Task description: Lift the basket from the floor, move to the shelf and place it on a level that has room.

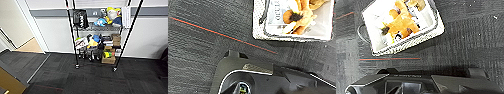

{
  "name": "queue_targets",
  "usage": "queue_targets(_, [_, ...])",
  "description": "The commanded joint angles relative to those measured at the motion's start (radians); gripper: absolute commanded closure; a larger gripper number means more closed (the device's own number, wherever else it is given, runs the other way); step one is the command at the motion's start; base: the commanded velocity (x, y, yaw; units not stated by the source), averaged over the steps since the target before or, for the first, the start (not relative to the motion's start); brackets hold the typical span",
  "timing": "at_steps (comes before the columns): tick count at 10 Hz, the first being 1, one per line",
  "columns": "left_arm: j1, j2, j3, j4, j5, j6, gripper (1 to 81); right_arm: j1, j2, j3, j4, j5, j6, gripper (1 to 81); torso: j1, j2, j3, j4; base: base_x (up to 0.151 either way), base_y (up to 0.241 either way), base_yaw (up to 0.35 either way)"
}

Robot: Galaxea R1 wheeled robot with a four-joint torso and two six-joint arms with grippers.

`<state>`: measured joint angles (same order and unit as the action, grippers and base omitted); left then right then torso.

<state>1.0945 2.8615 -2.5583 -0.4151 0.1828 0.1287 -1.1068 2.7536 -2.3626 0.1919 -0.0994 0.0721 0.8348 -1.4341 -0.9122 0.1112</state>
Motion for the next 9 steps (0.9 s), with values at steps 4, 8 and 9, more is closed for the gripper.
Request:
queue_targets(4, [-0.119, -0.013, -0.003, -0.008, 0.107, -0.009, 1.0, 0.123, -0.015, -0.001, 0.037, -0.097, 0.002, 1.0, 0.114, -0.177, -0.021, 0.000, 0.000, 0.000, 0.000])
queue_targets(8, [-0.155, 0.016, -0.026, -0.007, 0.115, -0.011, 1.0, 0.146, -0.015, -0.004, 0.044, -0.100, 0.000, 1.0, 0.201, -0.315, -0.023, 0.000, 0.000, 0.000, 0.000])
queue_targets(9, [-0.164, 0.027, -0.028, -0.010, 0.122, -0.011, 1.0, 0.153, -0.015, -0.007, 0.046, -0.118, 0.000, 1.0, 0.221, -0.346, -0.023, 0.000, 0.000, 0.000, 0.000])
